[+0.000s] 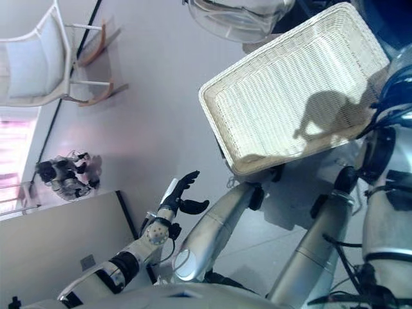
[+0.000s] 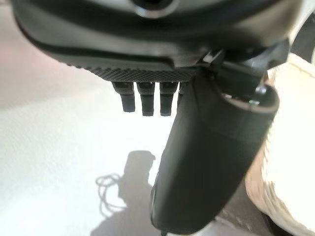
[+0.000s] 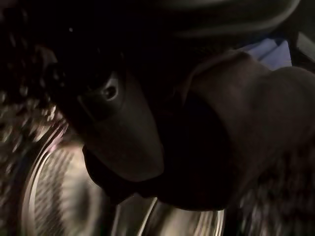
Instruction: Pick up the clothes and place them into the washing machine
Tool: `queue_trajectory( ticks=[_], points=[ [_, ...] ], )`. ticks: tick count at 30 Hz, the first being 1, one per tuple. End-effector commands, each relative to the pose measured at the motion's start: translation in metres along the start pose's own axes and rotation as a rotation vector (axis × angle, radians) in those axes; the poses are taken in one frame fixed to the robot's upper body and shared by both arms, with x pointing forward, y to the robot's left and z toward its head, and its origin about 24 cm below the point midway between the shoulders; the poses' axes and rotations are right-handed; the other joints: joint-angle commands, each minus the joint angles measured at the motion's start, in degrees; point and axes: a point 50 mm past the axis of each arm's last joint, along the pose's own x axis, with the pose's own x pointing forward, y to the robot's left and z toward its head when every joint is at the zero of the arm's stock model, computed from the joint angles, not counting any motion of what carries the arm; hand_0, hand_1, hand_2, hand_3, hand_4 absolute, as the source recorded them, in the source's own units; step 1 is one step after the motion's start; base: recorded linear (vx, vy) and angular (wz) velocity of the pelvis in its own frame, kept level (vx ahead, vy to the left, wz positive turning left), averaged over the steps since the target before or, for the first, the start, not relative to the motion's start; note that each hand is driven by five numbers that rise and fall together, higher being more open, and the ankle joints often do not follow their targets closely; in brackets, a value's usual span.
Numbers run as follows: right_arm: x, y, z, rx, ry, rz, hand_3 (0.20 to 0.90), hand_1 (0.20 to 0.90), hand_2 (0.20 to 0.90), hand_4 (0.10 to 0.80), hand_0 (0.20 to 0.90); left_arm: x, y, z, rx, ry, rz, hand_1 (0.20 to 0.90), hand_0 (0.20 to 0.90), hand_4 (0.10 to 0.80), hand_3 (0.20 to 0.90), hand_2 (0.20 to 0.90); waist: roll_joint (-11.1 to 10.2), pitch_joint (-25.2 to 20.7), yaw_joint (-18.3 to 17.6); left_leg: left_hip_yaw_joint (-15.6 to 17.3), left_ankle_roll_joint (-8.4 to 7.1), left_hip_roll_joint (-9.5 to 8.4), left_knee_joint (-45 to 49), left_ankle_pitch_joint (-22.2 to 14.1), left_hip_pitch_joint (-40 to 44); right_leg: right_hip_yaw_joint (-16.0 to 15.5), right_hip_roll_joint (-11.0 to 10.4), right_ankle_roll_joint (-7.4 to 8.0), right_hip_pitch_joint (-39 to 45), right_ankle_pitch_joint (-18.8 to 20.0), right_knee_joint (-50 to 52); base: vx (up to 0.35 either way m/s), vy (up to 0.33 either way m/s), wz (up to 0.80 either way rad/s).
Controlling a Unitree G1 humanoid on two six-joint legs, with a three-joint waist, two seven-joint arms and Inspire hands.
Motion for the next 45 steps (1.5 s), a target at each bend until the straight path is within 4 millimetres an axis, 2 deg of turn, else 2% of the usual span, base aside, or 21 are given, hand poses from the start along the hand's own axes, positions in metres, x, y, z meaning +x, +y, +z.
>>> queue_trajectory(
  ticks=[1, 3, 4, 9, 10, 11, 17, 28, 34, 37, 41, 43, 45],
  points=[
    [-0.030, 0.103, 0.032, 0.068, -0.128, 0.568, 0.300, 0.300, 0.300, 0.400, 0.300, -0.012, 0.036, -0.027, 0.022, 0.070, 0.118, 0.900, 0.900, 0.800, 0.900, 0.900, 0.3, -5.7, -0.5, 2.9, -3.21, -1.43, 1.5, -4.1, -3.3, -1.1, 2.3, -4.44, 4.0, -7.6, 2.2, 0.042, 0.001, 0.03],
    [-0.029, 0.097, 0.028, 0.056, -0.120, 0.550, 0.300, 0.300, 0.300, 0.400, 0.300, -0.014, 0.036, -0.029, 0.024, 0.075, 0.112, 0.900, 0.900, 0.800, 0.900, 0.900, 0.2, -5.8, -0.6, 2.9, -3.06, -1.44, 1.5, -4.3, -3.1, -1.0, 2.4, -4.45, 4.1, -7.6, 2.3, 0.016, 0.007, 0.00],
    [-0.027, 0.092, 0.023, 0.046, -0.105, 0.526, 0.300, 0.300, 0.300, 0.400, 0.300, -0.010, 0.035, -0.020, 0.015, 0.035, 0.109, 0.900, 0.900, 0.800, 0.900, 0.900, 0.2, -5.9, -0.5, 3.1, -2.92, -1.55, 1.4, -4.4, -3.0, -0.9, 2.4, -4.45, 4.2, -7.5, 2.1, 0.000, 0.000, 0.00],
    [-0.010, 0.049, 0.012, -0.037, -0.072, 0.343, 0.309, 0.309, 0.309, 0.406, 0.309, -0.013, 0.029, -0.019, 0.011, 0.026, 0.081, 0.900, 0.900, 0.800, 0.900, 0.900, 0.9, -5.7, -0.3, 3.4, -2.41, -1.59, 1.2, -4.8, -2.4, -0.8, 2.4, -4.19, 4.7, -7.3, 1.6, 0.018, 0.002, -0.01],
    [-0.009, 0.042, 0.010, -0.047, -0.064, 0.312, 0.524, 0.524, 0.524, 0.549, 0.524, -0.013, 0.029, -0.019, 0.012, 0.030, 0.081, 0.900, 0.900, 0.800, 0.900, 0.900, 1.1, -5.7, -0.2, 3.4, -2.34, -1.61, 1.1, -4.8, -2.3, -0.8, 2.4, -4.19, 4.8, -7.4, 1.5, 0.016, -0.014, -0.05],
    [-0.007, 0.034, 0.007, -0.057, -0.055, 0.277, 0.900, 0.900, 0.900, 0.800, 0.900, -0.014, 0.028, -0.021, 0.011, 0.036, 0.081, 0.900, 0.900, 0.800, 0.900, 0.900, 1.3, -5.7, -0.2, 3.4, -2.23, -1.60, 1.0, -4.8, -2.2, -0.9, 2.4, -4.19, 4.9, -7.4, 1.5, 0.008, -0.018, -0.05],
    [-0.005, 0.007, -0.005, -0.104, 0.002, 0.175, 0.900, 0.900, 0.900, 0.800, 0.900, -0.014, 0.027, -0.021, 0.011, 0.039, 0.078, 0.900, 0.900, 0.800, 0.900, 0.900, 2.0, -5.4, 0.0, 3.5, -2.16, -1.42, 1.0, -4.7, -2.0, -0.9, 2.7, -4.27, 4.9, -7.4, 1.8, 0.000, -0.003, -0.01],
    [-0.019, -0.033, -0.041, -0.123, 0.138, 0.079, 0.900, 0.900, 0.900, 0.800, 0.900, -0.015, 0.026, -0.020, 0.010, 0.036, 0.061, 0.900, 0.900, 0.800, 0.900, 0.900, 1.7, -4.7, -0.1, 3.9, -1.79, -0.70, 1.3, -4.7, -1.9, -1.0, 3.6, -4.07, 5.2, -6.7, 1.1, -0.003, -0.006, -0.02],
    [-0.044, -0.074, -0.078, -0.141, 0.304, -0.020, 0.900, 0.900, 0.900, 0.800, 0.900, -0.016, 0.021, -0.023, 0.013, 0.061, 0.028, 0.900, 0.900, 0.800, 0.900, 0.900, 1.1, -4.6, -0.1, 4.1, -1.21, -0.58, -0.3, -4.4, 0.4, -0.8, 4.5, -3.81, 7.4, -5.3, -1.3, 0.004, 0.003, -0.07],
    [-0.058, -0.089, -0.094, -0.144, 0.373, -0.045, 0.900, 0.900, 0.900, 0.800, 0.900, -0.017, 0.018, -0.022, 0.016, 0.058, 0.002, 0.900, 0.900, 0.800, 0.900, 0.900, 1.2, -4.7, 0.5, 4.2, -0.48, -0.17, -1.9, -2.7, 1.7, -1.5, 4.8, -3.92, 9.0, -3.8, -2.7, -0.069, 0.016, -0.21],
    [-0.077, -0.111, -0.110, -0.149, 0.451, -0.090, 0.900, 0.900, 0.900, 0.800, 0.900, -0.017, 0.015, -0.024, 0.029, 0.071, -0.023, 0.900, 0.900, 0.800, 0.900, 0.900, 0.2, -5.1, 0.4, 3.1, -0.55, -0.60, -3.1, -3.5, 4.5, -1.4, 5.2, -3.76, 12.4, -4.5, -4.5, 0.063, -0.008, -0.16],
    [-0.089, -0.127, -0.119, -0.189, 0.508, -0.113, 0.900, 0.900, 0.900, 0.800, 0.900, -0.018, 0.014, -0.029, 0.036, 0.094, -0.033, 0.900, 0.900, 0.800, 0.900, 0.900, -0.2, -4.9, 0.4, 3.1, -0.18, -0.02, -4.2, -2.0, 5.6, -2.4, 5.6, -3.96, 13.5, -2.9, -5.7, -0.074, -0.001, -0.04],
    [-0.095, -0.131, -0.123, -0.200, 0.529, -0.115, 0.900, 0.900, 0.900, 0.800, 0.900, -0.019, 0.015, -0.032, 0.042, 0.109, -0.035, 0.900, 0.900, 0.800, 0.900, 0.900, -0.6, -4.9, 0.3, 2.8, -0.15, 0.00, -4.6, -1.9, 6.7, -2.6, 5.8, -4.02, 14.8, -2.6, -6.7, 0.000, 0.000, 0.00]
  ],
)
